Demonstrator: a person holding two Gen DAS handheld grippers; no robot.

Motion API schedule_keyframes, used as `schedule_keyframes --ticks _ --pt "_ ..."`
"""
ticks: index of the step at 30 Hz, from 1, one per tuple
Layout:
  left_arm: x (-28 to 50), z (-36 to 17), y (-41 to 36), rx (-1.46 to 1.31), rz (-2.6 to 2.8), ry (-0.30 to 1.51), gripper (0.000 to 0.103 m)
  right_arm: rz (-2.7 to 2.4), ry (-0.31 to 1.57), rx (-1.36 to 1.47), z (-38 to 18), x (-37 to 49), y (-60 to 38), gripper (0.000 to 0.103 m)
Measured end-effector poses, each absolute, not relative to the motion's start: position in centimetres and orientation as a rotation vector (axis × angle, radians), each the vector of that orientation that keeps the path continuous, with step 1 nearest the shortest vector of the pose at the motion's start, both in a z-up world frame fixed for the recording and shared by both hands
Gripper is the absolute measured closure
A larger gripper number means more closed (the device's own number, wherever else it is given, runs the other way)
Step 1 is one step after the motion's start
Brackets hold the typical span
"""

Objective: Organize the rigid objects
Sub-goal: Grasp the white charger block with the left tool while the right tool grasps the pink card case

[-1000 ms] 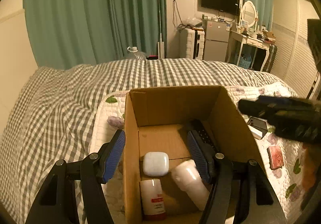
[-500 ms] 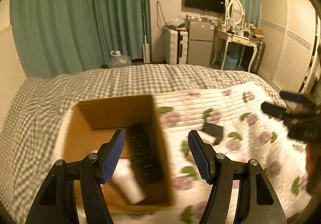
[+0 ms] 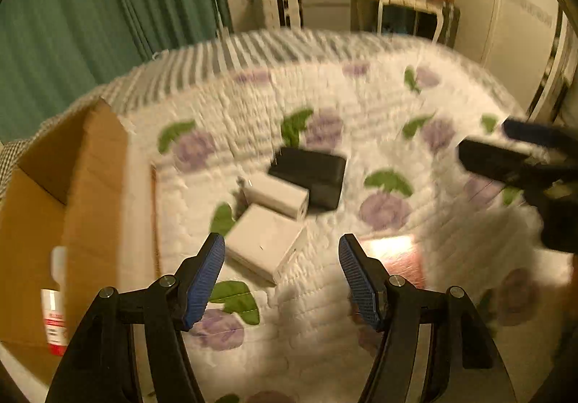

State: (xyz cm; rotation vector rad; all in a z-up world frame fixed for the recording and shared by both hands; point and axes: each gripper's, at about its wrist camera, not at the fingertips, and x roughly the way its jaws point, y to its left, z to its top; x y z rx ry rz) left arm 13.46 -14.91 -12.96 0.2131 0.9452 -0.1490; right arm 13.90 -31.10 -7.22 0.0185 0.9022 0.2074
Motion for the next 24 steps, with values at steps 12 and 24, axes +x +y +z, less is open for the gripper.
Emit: schedule_keyframes --ticks 12,24 --pt "16.9 -18.3 -12.5 0.137 -0.127 1.02 0.03 0.216 0.955 -0.027 -8.5 14.5 -29.7 0.011" --pt "12.8 -16.7 -12.3 0.142 -0.128 0.952 0.048 0.265 1.053 -0.036 -10.4 14.8 -28.3 0.011"
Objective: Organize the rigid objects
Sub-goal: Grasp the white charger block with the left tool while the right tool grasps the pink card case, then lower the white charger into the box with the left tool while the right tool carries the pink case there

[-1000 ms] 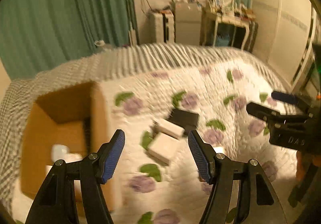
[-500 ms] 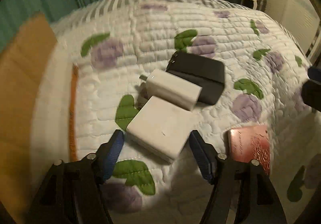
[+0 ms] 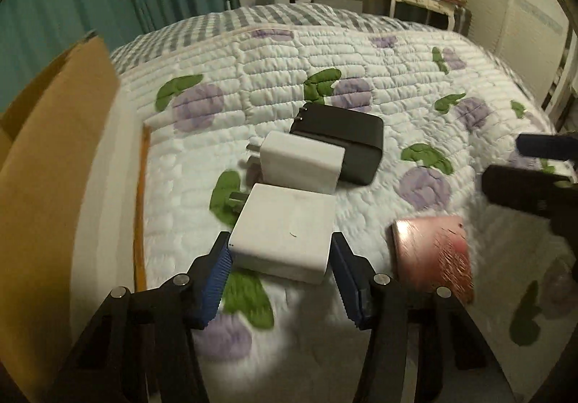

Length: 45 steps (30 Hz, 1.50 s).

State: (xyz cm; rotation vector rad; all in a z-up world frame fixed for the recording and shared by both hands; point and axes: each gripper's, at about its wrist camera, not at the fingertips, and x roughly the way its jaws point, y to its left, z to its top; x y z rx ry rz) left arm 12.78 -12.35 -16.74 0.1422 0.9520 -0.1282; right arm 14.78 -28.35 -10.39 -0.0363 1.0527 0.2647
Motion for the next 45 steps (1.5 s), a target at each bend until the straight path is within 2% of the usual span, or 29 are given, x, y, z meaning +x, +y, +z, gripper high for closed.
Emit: schedule_keyframes --ticks 5,7,9,11,23,36,45 --pt "10.8 -16.3 -12.2 0.123 -0.071 0.923 0.048 0.261 1.198 0.021 -13.1 15.1 -27.3 0.011" --pt "9.9 -16.4 -12.1 0.116 -0.044 0.906 0.048 0.277 1.227 0.009 -14.0 15.1 -26.5 0.014" --pt "10.0 -16.4 -12.0 0.099 -0.026 0.908 0.048 0.292 1.258 0.006 -14.7 15.1 -25.6 0.023" --pt "9.7 -16.4 -11.5 0.093 -0.012 0.912 0.048 0.316 1.29 0.05 -15.4 15.2 -25.2 0.025" --pt "9.6 -16.6 -11.5 0.093 0.002 0.917 0.048 0.298 1.29 0.063 -16.6 15.6 -24.1 0.028" --pt "8.9 -15.3 -12.2 0.075 -0.048 0.913 0.049 0.249 1.102 0.084 -11.5 13.4 -27.1 0.031" --pt "8.0 -12.3 -13.0 0.055 -0.113 0.863 0.052 0.213 0.818 0.01 -3.8 10.5 -27.4 0.031"
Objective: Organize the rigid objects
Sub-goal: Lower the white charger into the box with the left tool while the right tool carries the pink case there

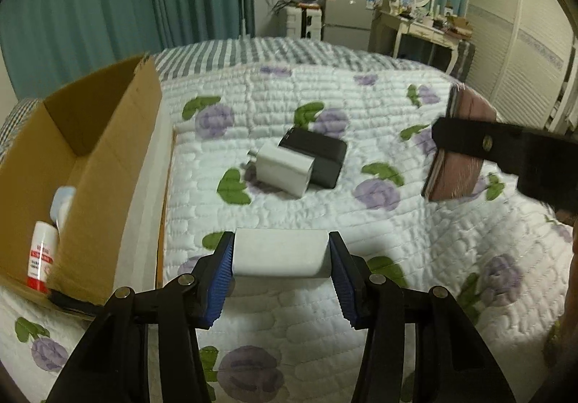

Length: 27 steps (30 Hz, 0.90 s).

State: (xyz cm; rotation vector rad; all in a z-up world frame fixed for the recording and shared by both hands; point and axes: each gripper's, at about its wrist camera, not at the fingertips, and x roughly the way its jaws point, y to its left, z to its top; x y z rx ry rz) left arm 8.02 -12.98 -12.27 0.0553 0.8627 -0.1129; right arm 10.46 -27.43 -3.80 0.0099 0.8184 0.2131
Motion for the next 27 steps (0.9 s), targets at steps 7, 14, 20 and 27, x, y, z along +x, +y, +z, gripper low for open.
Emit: schedule_keyframes --ticks 7,14,20,27 --pt "7.6 -8.3 -12.7 0.034 -0.166 0.796 0.052 0.192 0.747 0.033 -0.2 9.4 -27.7 0.031" --pt "7.4 -2.6 -10.2 0.041 -0.204 0.688 0.052 0.187 0.703 0.02 4.0 8.2 -26.5 0.031" --pt "8.1 1.0 -4.9 0.042 -0.195 0.634 0.052 0.24 0.658 -0.016 7.2 7.9 -22.3 0.031" --pt "10.5 -0.1 2.5 0.083 -0.096 0.655 0.052 0.345 0.65 -0.056 7.8 9.0 -14.7 0.031"
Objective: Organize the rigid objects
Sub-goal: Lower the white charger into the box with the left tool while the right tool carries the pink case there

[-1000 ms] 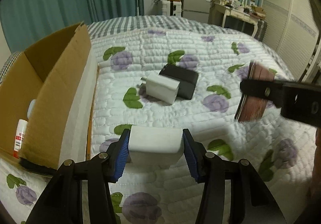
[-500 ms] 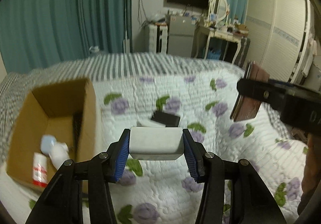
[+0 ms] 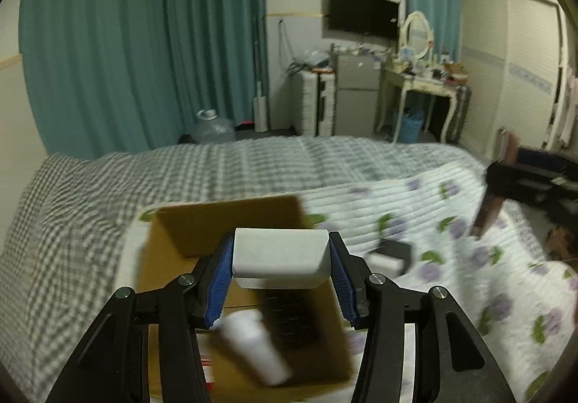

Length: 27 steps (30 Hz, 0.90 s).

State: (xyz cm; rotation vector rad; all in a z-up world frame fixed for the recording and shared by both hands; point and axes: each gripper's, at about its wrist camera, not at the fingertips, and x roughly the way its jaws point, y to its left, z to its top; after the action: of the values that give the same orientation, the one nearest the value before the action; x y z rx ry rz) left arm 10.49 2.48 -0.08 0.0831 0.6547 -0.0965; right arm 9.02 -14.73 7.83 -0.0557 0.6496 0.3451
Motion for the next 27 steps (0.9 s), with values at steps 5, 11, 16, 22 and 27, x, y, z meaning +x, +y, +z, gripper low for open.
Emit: schedule_keyframes --ticks 5,11,16,22,27 --pt "12.8 -2.8 6.3 0.114 -0.05 0.707 0.052 0.406 0.674 -0.076 6.4 10.5 -10.3 0.031" --pt "15.7 -6.4 8.9 0.083 -0.047 0.785 0.052 0.444 0.721 -0.105 3.6 12.6 -6.3 0.031" --pt "16.1 -8.0 9.6 0.048 -0.066 0.839 0.052 0.461 0.745 -0.099 1.2 13.9 -4.7 0.031" --pt "16.1 -7.4 10.0 0.02 -0.08 0.822 0.049 0.467 0.764 -0.082 -0.1 14.7 -4.3 0.031" --pt "15.3 -6.0 10.0 0.008 -0.088 0.777 0.042 0.465 0.747 -0.095 0.9 14.0 -4.3 0.031"
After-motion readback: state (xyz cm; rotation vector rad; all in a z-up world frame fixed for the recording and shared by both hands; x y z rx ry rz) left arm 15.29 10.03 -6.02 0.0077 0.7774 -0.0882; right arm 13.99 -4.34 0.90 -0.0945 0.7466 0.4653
